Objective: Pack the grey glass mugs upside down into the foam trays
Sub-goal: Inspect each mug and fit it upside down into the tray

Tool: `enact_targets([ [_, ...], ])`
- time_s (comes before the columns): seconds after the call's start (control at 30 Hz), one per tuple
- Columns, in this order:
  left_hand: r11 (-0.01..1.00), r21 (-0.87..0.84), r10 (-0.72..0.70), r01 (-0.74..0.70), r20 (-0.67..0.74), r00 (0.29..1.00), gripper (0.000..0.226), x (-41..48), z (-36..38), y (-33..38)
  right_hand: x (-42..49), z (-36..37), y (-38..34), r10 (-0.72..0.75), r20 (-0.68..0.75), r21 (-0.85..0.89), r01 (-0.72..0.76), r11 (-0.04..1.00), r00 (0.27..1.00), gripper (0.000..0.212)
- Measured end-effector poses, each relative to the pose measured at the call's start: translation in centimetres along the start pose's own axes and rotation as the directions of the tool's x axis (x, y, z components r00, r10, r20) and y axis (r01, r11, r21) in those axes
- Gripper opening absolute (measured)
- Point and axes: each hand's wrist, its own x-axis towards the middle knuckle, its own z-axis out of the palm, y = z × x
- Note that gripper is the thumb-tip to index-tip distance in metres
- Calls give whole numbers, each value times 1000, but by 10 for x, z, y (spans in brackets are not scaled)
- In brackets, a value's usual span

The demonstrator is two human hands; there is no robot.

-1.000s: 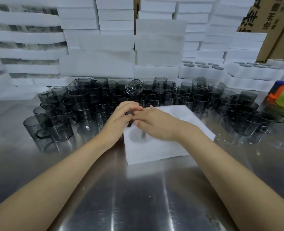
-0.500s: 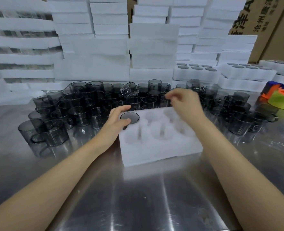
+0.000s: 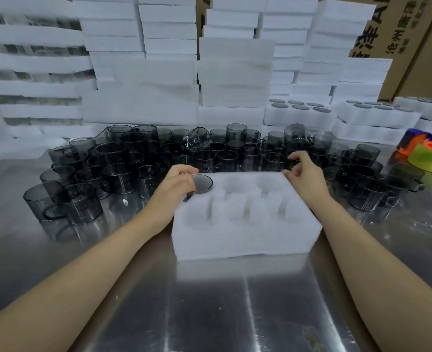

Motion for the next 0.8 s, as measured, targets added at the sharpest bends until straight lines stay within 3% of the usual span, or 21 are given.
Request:
enact_targets([
  [0.1,999,24,-30,30,-26,999,17,0,0,0,1,3,-1,-30,114,-102,41,994,993,35],
  [0.2,997,78,-14,14,7,1000,15,-2,-3,1,1,4,-2,-65,109,-78,73,994,992,26],
  [0.27,995,101,-9,8,9,1000,21,-1,-5,0,-1,2,-7,-118,54,-6,119,993,992,19],
  [0.4,982,181,47,-45,-4,999,38,-1,-5,-3,-3,-16,-32,-251,-191,84,271,959,949,19],
  [0.57,982,172,68,-74,39,997,33,-2,-6,-5,-22,-35,-80,-422,-223,179,462,868,879,26],
  [0.67,977,185,99,-108,58,993,33,-3,-7,-6,-39,-29,-102,-540,-157,101,557,824,827,32],
  [0.73,972,192,127,-138,68,990,29,-3,-7,-7,-45,-22,-107,-615,-35,31,616,787,788,28],
  [0.8,977,152,139,-147,62,988,40,-3,-7,-6,-48,-19,-108,-679,97,-24,684,730,728,25],
])
